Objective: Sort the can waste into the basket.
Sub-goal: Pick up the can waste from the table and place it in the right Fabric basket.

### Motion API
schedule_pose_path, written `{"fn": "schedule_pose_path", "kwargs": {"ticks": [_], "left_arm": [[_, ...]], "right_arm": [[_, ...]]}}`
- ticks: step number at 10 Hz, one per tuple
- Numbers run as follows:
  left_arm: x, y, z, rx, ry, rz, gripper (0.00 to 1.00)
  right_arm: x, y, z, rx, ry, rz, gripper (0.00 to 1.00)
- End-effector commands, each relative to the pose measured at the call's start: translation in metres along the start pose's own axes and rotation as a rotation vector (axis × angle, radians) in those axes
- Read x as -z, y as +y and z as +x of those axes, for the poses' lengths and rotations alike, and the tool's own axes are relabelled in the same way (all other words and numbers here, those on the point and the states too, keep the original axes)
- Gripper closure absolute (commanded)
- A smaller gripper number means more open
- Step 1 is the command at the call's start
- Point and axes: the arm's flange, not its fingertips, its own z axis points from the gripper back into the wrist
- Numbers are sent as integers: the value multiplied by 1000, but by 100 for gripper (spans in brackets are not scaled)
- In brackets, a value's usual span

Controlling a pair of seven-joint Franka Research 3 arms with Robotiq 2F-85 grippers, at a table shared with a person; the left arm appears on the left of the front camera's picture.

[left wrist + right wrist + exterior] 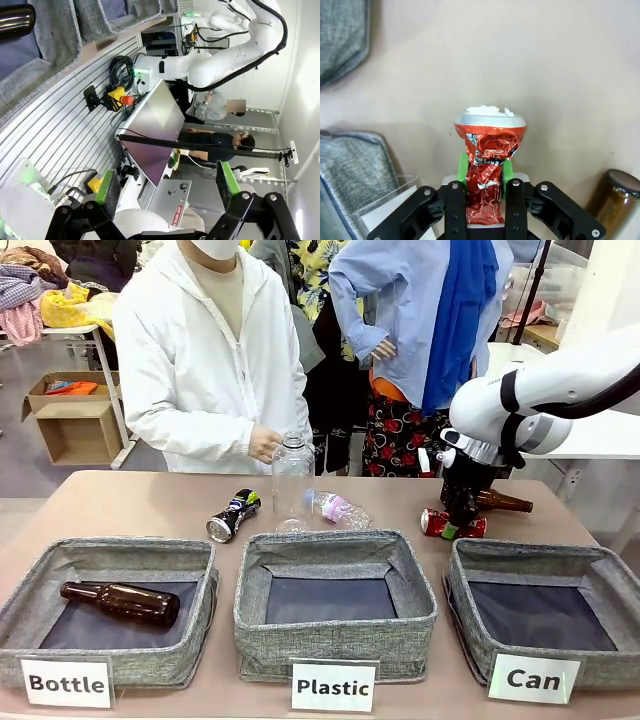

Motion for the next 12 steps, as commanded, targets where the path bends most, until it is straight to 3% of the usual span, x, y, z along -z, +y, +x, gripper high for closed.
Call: {"fn": "schedule_pose_path", "kwargs": {"ticks": [1, 3, 6, 8, 10, 12], "left_arm": [[1, -2, 1, -1, -12, -19, 0], [1, -2, 1, -1, -12, -19, 0], [1, -2, 1, -1, -12, -19, 0], [1, -2, 1, -1, -12, -19, 0], [1, -2, 1, -1, -12, -19, 0], [1, -2, 1, -1, -12, -19, 0]], "right_arm": [[-28, 15, 16, -10, 20, -25, 100], [-72, 53, 36, 15, 20, -105, 100], [-141, 134, 39, 70, 69, -47, 100], [-154, 188, 13, 101, 156, -25, 100], [-158, 231, -37, 96, 138, 5, 100], [-151, 239, -69, 56, 58, 22, 100]]}}
